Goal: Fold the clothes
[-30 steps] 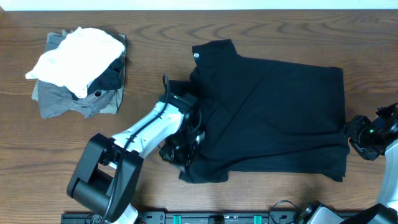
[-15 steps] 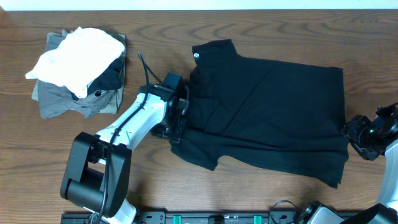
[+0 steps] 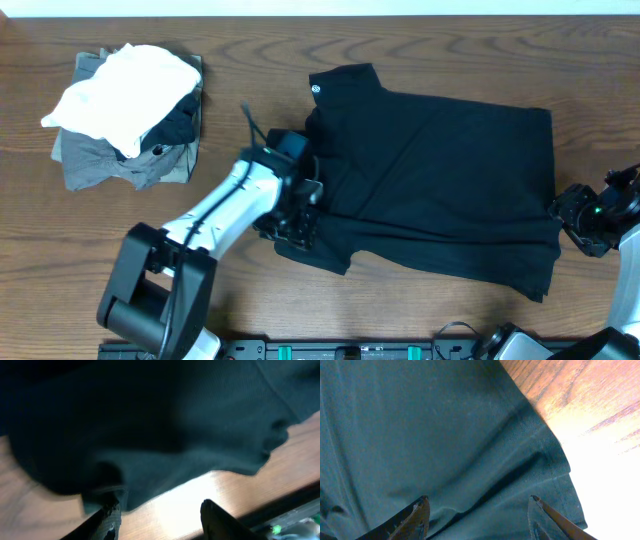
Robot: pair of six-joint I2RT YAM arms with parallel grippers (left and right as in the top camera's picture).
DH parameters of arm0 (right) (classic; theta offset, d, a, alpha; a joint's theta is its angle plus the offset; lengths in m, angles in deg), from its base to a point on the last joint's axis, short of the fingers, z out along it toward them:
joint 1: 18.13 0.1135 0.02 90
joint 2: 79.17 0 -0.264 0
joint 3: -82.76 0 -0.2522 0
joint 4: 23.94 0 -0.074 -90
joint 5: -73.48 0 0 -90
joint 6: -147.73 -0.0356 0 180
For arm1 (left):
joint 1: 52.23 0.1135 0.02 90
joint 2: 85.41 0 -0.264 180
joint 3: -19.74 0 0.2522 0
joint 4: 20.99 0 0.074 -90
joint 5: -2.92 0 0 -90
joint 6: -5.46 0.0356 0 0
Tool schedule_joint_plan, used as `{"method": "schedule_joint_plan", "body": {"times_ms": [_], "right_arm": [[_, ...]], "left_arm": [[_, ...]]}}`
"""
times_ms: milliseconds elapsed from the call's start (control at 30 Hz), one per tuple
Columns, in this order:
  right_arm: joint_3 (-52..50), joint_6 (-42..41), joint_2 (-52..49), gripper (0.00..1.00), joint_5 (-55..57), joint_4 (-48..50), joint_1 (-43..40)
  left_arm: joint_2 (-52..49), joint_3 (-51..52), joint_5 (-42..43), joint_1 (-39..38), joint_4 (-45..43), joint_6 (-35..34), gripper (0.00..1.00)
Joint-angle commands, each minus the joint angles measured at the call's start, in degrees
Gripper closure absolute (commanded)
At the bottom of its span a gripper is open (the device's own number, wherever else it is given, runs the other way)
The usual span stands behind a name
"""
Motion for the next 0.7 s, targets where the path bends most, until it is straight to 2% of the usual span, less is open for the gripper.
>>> {"method": "schedule_joint_plan", "body": {"times_ms": [0, 67, 433, 600, 667], "right_arm": [[0.11, 0.96, 0.33, 0.38, -0.46, 0.04, -0.42], [0.11, 0.96, 0.33, 0.38, -0.46, 0.11, -0.42], [0.11, 0.96, 0.33, 0.38, -0.46, -0.15, -0.42], [0.11, 0.96, 0.33, 0.38, -0.46, -0.17, -0.42], [0.11, 0.96, 0.33, 0.38, -0.46, -0.20, -0.42]], "left_arm": [[0.68, 3.15, -7.04, -3.23, -2.93, -0.24, 0.46], [0.66, 3.96, -10.56, -5.35, -5.57, -0.24, 0.46], [0.35, 8.17, -10.64, -10.32, -10.27, -0.24, 0.46], [0.37, 8.98, -10.64, -11.72, -9.53, -0.24, 0.72], [0.42, 8.92, -10.40, -11.74, -8.87, -0.26, 0.78]]}}
